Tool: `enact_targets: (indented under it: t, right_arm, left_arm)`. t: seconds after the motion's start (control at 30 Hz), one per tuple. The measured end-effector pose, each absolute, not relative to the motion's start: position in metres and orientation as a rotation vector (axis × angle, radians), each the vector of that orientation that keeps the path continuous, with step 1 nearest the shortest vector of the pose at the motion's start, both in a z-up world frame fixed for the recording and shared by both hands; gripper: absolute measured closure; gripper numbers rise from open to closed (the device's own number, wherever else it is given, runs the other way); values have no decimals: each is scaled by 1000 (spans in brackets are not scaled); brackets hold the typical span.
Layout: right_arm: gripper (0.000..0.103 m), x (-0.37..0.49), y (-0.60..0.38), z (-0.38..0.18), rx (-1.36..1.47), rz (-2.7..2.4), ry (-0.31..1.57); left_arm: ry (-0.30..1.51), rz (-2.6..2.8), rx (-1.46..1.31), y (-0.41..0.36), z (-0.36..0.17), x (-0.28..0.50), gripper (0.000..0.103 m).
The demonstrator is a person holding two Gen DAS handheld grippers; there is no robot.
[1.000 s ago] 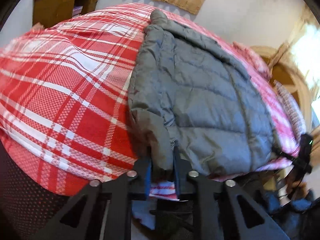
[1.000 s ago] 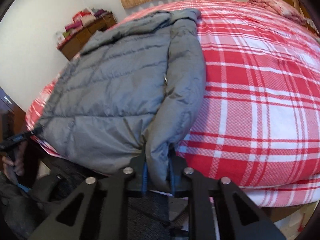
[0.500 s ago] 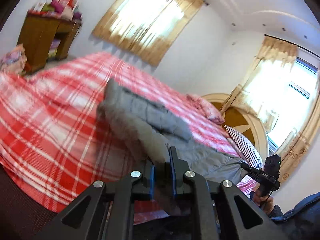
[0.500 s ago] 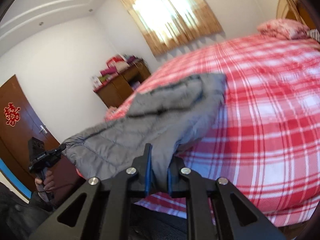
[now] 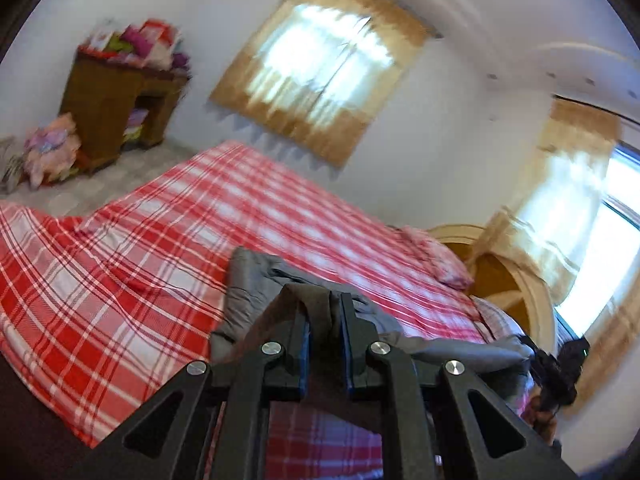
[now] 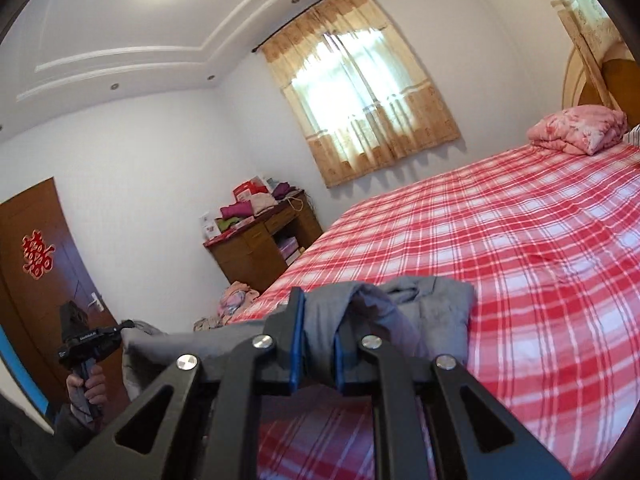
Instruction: Fold large clothes
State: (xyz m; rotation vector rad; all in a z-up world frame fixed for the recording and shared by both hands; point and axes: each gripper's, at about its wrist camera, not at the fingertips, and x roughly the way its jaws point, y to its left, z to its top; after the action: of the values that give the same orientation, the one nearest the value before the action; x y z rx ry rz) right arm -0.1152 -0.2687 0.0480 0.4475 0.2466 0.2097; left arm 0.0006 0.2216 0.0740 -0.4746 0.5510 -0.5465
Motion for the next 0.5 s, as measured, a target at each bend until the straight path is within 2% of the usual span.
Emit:
enact_targets:
  t: [0.27,0.5]
  right_arm:
    - [87,44,-311,23,522,112,372]
    - [87,150,-338,-38,554,-21,490]
  left_arm:
    - [723,-326,-405,160,33,175,91]
    - [833,-178,-345,113,-34,292,91]
